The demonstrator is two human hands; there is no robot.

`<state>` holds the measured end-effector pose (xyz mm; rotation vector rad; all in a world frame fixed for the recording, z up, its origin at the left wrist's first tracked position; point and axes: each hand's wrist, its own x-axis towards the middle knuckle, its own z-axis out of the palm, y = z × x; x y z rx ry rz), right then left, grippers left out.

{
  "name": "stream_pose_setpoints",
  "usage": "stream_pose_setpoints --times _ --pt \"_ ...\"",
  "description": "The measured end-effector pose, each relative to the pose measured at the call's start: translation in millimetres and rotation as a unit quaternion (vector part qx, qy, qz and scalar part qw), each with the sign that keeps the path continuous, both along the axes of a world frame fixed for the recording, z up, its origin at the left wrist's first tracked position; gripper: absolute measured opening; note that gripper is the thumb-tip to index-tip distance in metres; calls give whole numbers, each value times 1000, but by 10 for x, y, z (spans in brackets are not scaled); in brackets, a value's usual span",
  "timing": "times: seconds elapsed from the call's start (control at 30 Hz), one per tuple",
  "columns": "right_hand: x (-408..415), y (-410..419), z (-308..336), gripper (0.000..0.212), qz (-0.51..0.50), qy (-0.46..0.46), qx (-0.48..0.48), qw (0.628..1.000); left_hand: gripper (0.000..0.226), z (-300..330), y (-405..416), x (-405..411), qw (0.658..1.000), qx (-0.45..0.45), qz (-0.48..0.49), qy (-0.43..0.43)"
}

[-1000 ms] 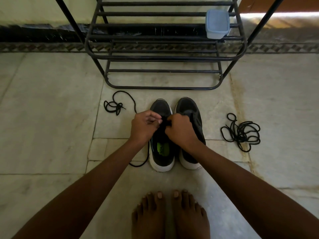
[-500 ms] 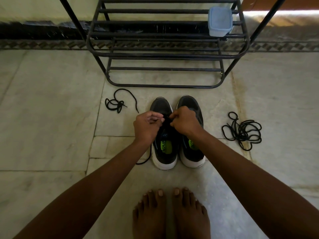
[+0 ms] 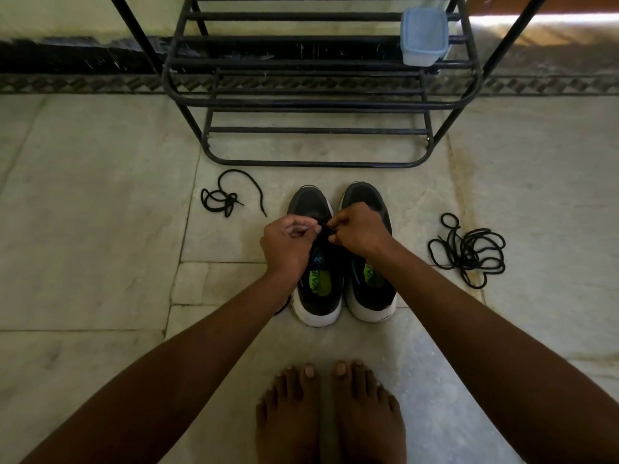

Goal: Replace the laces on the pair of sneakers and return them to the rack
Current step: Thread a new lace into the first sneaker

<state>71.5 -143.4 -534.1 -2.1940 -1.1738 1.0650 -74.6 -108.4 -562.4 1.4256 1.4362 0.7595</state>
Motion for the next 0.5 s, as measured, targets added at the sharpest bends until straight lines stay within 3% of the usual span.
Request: stream_pose_setpoints --times 0.17,0.33,0.5 --pt "2 -40 47 20 5 5 10 1000 9 -13 -46 -13 1000 9 3 -20" --pt "-285 -245 33 13 40 -87 111 989 17 -39 -51 -52 999 15 5 -30" --pt "-390 -315 -74 15 57 -129 103 985 19 -57 -36 -77 999 13 1 -30"
